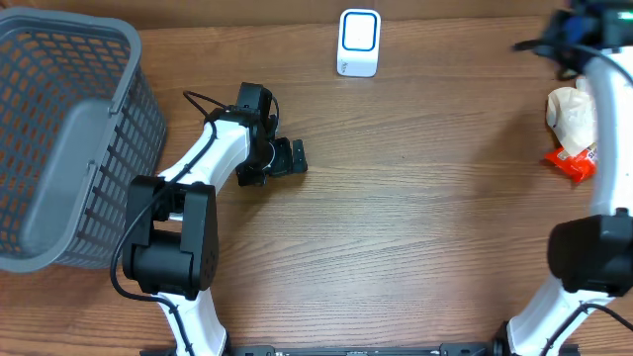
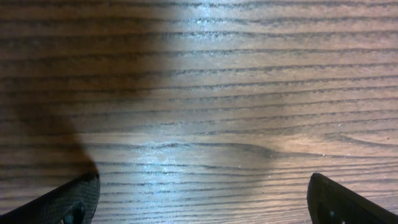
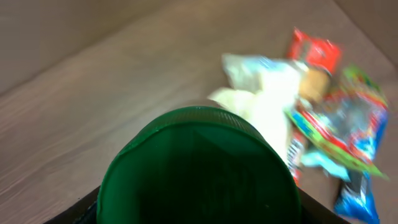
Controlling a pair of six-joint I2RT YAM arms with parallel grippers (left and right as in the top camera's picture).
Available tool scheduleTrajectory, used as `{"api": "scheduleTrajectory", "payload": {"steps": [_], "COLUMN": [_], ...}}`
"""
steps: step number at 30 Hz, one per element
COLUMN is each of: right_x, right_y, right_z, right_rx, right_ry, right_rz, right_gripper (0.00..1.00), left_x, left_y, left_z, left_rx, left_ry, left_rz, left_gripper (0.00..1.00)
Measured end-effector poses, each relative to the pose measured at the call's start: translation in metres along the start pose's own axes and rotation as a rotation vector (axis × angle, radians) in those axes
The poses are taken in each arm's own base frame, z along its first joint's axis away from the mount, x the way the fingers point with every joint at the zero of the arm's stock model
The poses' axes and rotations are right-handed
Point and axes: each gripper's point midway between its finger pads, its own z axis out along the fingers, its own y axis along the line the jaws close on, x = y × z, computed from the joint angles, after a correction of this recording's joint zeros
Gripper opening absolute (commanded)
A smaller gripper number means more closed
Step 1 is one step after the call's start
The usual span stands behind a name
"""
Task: Scan the item barcode
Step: 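Carry the jar right and set it by the right pile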
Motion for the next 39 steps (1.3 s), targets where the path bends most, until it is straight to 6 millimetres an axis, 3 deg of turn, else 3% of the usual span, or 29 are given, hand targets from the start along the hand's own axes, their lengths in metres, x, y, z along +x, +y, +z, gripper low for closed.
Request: {"api": "scheduleTrajectory", "payload": {"steps": [6,10,19,27,35,39], "right_x": [0.005,0.006,0.054,0.109,0.172,0.188], "right_y": [-0.071,-0.099,-0.118,-0.148,-0.166,-0.170], "right_z": [0.015,0.021,0.038,0.038,0.079,0.091], "right_rx": [0.062,0.078,0.098,0.078,0.065,0.066], "right_ry": [0.107,0.136,0.208,0.161,0.229,0.239], "right_rz": [0.161,0.234,0.295,0.401,0.555,0.599], "right_gripper": [0.10,0.10,0.09,0.09,0.11,0.12], "left_x": [0.004,0.005,0.007,0.008,0.012,0.017], "left_y": [0.001,0.002,0.003,0.003,0.004,0.006], "left_z": [0.000,0.000,0.000,0.000,-0.001,-0.001], "left_rx": [-0.006,-0.007,-0.011,-0.012,-0.019,-0.025], "left_ry": [0.017,0.019,0.029,0.032,0.050,0.069], "left_rz": [-0.004,-0.004,-0.007,-0.007,-0.011,-0.016], "left_gripper": [1.00,1.00,1.00,1.00,1.00,1.00]}}
